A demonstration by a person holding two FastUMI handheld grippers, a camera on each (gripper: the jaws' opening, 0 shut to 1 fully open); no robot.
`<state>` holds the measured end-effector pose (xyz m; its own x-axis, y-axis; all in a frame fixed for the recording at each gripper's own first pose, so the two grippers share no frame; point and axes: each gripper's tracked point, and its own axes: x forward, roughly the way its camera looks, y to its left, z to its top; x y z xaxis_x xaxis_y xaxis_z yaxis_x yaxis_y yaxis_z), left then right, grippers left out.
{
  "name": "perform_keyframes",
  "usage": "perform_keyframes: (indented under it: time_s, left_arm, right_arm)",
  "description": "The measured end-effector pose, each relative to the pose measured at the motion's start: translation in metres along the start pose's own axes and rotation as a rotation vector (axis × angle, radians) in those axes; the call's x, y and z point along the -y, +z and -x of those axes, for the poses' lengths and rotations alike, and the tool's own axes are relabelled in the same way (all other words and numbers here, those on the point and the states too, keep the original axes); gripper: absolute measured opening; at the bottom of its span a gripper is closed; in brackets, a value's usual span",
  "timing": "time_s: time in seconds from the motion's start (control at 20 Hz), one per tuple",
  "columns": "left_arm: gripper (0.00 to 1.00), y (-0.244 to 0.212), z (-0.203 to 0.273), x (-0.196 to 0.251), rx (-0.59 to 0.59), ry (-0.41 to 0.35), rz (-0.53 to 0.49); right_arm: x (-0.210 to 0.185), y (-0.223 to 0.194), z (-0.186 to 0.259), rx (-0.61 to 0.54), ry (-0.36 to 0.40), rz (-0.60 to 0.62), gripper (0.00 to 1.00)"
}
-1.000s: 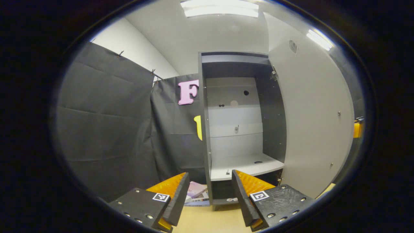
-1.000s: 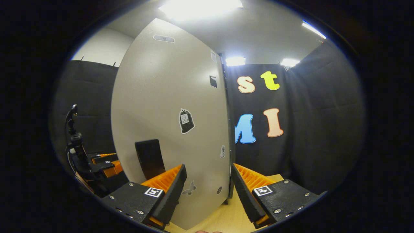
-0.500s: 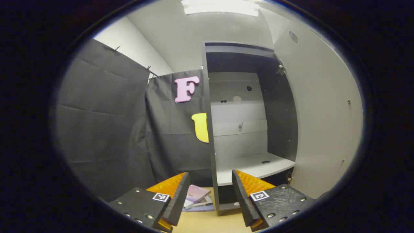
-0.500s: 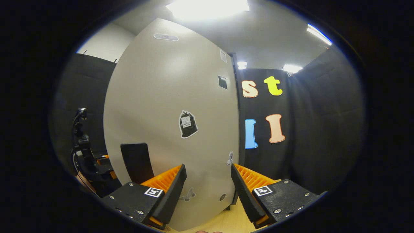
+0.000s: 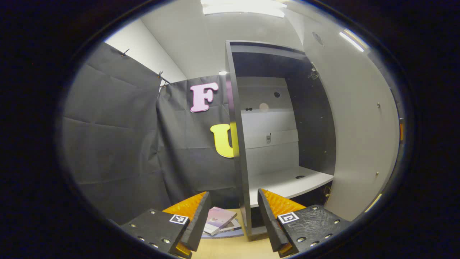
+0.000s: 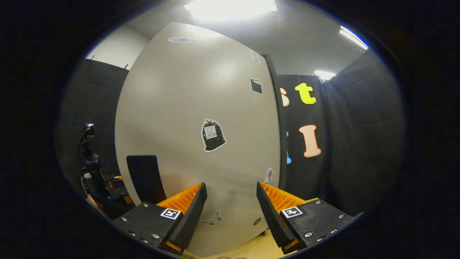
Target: Open the cabinet door with the right hand, grasp the bottle in the cabinet with the left hand and place it on the coaster, then close the cabinet door with the right hand.
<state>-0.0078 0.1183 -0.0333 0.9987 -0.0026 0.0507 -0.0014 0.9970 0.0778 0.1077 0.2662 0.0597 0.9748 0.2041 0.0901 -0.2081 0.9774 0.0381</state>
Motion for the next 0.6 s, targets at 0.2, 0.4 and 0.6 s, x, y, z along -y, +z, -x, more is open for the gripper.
perform_keyframes:
  time_s: [0.2,0.4,0.6]
  left_arm:
    - [0.74,0.012,0.005,-0.014,0.017,0.043,0.010]
    - [0.75,0.044,0.012,-0.015,0.086,0.030,0.033]
    - [0.82,0.057,0.016,0.009,0.092,-0.065,0.058]
  right_arm:
    - [-0.009,-0.009,-0.014,-0.006,0.045,0.006,0.86]
    - [-0.005,-0.020,-0.019,-0.020,0.038,-0.015,0.87]
    - [0.000,-0.029,-0.024,-0.052,0.040,-0.027,0.88]
